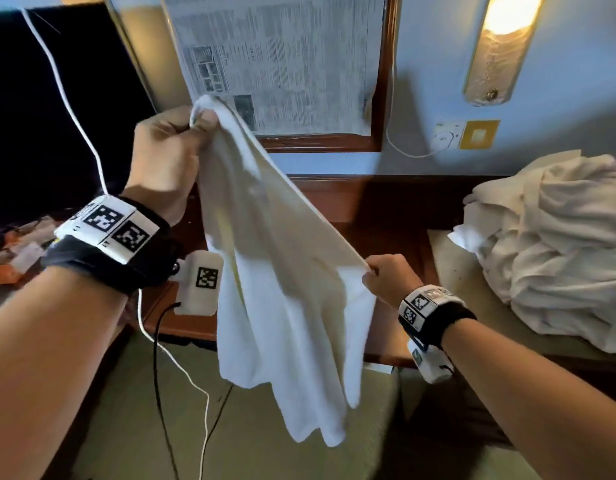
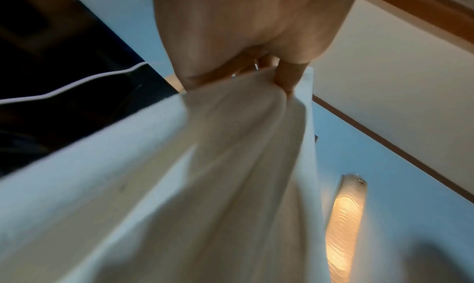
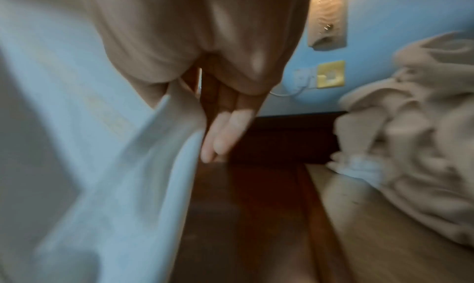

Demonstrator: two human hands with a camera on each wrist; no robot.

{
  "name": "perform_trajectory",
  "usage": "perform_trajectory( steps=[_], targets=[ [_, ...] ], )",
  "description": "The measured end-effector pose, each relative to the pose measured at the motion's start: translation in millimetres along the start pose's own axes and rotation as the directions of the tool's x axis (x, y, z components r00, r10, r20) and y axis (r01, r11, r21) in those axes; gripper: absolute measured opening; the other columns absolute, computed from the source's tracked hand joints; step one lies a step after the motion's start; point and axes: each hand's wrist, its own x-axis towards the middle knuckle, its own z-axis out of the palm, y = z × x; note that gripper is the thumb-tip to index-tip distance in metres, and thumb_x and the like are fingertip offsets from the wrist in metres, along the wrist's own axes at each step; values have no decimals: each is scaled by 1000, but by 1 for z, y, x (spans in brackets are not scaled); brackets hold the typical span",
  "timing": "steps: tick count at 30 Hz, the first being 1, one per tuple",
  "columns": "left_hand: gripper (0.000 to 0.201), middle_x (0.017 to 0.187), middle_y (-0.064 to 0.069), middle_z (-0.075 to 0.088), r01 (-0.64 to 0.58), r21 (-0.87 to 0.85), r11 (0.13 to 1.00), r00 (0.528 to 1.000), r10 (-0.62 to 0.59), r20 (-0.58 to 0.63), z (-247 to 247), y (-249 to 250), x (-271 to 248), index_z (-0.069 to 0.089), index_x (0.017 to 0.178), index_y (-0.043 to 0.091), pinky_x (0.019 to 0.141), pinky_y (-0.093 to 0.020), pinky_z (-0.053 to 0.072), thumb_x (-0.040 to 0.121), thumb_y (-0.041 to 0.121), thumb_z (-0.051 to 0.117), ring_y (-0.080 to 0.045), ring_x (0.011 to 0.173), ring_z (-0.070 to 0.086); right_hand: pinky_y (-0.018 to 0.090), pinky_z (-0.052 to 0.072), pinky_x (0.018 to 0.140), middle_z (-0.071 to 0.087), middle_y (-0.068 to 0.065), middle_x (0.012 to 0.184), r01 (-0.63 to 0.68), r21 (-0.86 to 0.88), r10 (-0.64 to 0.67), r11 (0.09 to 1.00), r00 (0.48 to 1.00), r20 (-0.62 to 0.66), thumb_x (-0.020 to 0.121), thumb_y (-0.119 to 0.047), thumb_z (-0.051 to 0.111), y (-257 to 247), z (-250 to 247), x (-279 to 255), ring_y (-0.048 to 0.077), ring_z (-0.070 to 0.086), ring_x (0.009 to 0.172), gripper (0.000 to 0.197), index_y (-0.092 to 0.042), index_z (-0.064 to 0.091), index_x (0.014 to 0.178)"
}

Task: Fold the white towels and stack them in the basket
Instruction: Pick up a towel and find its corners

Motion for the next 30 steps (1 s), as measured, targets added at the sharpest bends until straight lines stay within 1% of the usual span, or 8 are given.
perform_trajectory(
  steps=[3, 6, 11, 16, 20, 23, 27, 30],
  targets=[
    [21, 75, 0, 62, 4, 29, 1000, 992, 0, -127, -14, -3, 6, 67, 74, 22, 69, -33, 46, 95, 24, 63, -19, 74, 57, 29, 41, 65, 62, 5, 79, -173, -320, 243, 931, 950, 194, 84, -11, 53, 53, -6, -3, 28, 61, 80, 17, -16, 69, 84],
    [25, 71, 8, 64, 29, 69, 997, 972, -12, -237, -21, -15, 9, 67, 74, 26, 64, -28, 51, 98, 29, 59, -11, 68, 60, 31, 51, 72, 67, 3, 92, -256, -472, 409, 844, 876, 257, 87, -15, 54, 101, -13, -10, 25, 64, 84, 26, -21, 72, 105],
    [29, 68, 12, 55, 63, 264, 962, 977, -5, -215, -1, -33, 8, 59, 71, 28, 58, -28, 45, 98, 35, 57, -5, 63, 53, 37, 53, 82, 67, 8, 112, -179, -660, 422, 730, 877, 229, 88, -14, 50, 125, -24, -13, 32, 65, 102, 24, -18, 66, 105],
    [31, 69, 4, 43, -34, 428, 903, 999, 14, 51, 47, -53, -2, 50, 72, 23, 56, -24, 36, 102, 30, 52, -3, 59, 39, 31, 48, 64, 70, 8, 81, -8, -269, 21, 963, 999, 44, 84, -31, 53, 49, -20, 12, 35, 66, 78, 19, -16, 65, 86],
    [31, 74, -4, 44, -93, 445, 891, 973, -14, 232, 80, -69, -18, 53, 90, 3, 54, -20, 33, 106, 31, 49, -4, 61, 37, 37, 48, 57, 61, 1, 63, 411, -5, -409, 911, 904, -124, 87, -43, 56, -45, -23, 9, 29, 58, 62, 32, -12, 62, 79],
    [29, 77, -2, 53, -121, 419, 900, 954, -10, 298, 88, -72, -28, 52, 90, 6, 61, -21, 39, 105, 31, 50, -5, 67, 45, 35, 43, 57, 55, -8, 61, 418, 202, -387, 886, 905, -178, 90, -45, 62, -86, -35, 11, 17, 52, 60, 30, -16, 57, 85],
    [25, 77, 0, 59, -74, 379, 922, 944, -57, 325, 91, -66, -33, 52, 84, 16, 64, -17, 43, 105, 27, 50, 1, 66, 52, 39, 37, 55, 47, 1, 56, 349, 379, -295, 857, 936, -193, 92, -26, 62, -100, -43, 23, 16, 42, 56, 33, -12, 49, 65],
    [34, 77, -3, 49, -37, 332, 942, 949, -71, 306, 82, -60, -28, 54, 90, 1, 63, -28, 38, 104, 32, 52, -7, 68, 45, 39, 34, 56, 46, 11, 59, 353, 379, -249, 856, 922, -296, 91, -20, 62, -112, -51, 27, 27, 41, 59, 36, -8, 47, 61]
  ],
)
